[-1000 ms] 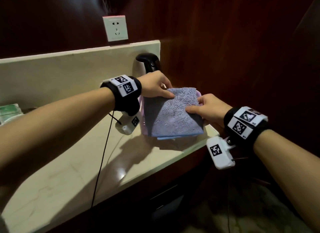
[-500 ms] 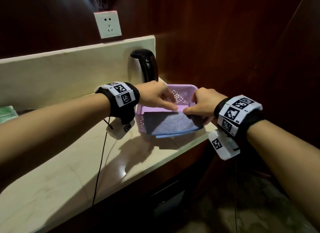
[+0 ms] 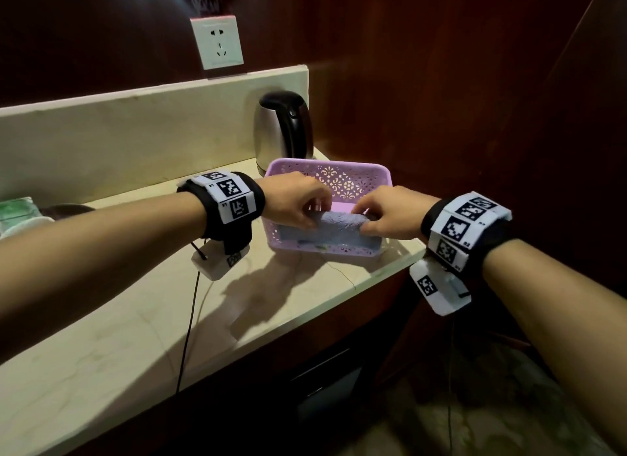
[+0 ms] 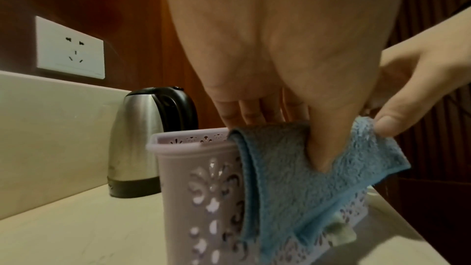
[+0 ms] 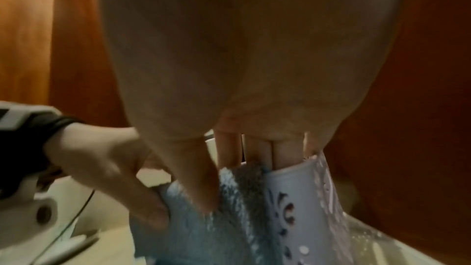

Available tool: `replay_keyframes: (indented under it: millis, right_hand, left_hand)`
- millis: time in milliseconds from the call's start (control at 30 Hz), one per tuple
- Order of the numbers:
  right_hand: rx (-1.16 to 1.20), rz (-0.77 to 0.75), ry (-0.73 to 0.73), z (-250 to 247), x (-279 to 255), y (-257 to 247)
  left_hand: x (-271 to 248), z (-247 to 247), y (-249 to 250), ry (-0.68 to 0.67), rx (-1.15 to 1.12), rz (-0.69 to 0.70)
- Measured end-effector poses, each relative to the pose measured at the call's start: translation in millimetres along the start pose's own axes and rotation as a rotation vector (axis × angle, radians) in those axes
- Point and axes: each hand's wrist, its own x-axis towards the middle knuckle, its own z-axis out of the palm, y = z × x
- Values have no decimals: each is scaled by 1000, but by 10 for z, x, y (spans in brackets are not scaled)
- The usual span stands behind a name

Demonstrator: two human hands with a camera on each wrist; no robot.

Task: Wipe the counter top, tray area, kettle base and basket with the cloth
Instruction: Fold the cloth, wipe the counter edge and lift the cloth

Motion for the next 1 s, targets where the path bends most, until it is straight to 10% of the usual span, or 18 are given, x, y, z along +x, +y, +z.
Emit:
replay_keyframes:
  millis: [200, 600, 1000]
  right_hand:
    - [-135, 65, 173, 130, 45, -28]
    - [69, 26, -39, 130, -113, -175]
    - [46, 135, 158, 214, 171, -215]
  left_hand:
    - [-35, -51, 16, -42, 249, -52]
    - [18, -139, 1, -167, 311, 47]
    - [222, -24, -56, 143, 448, -109]
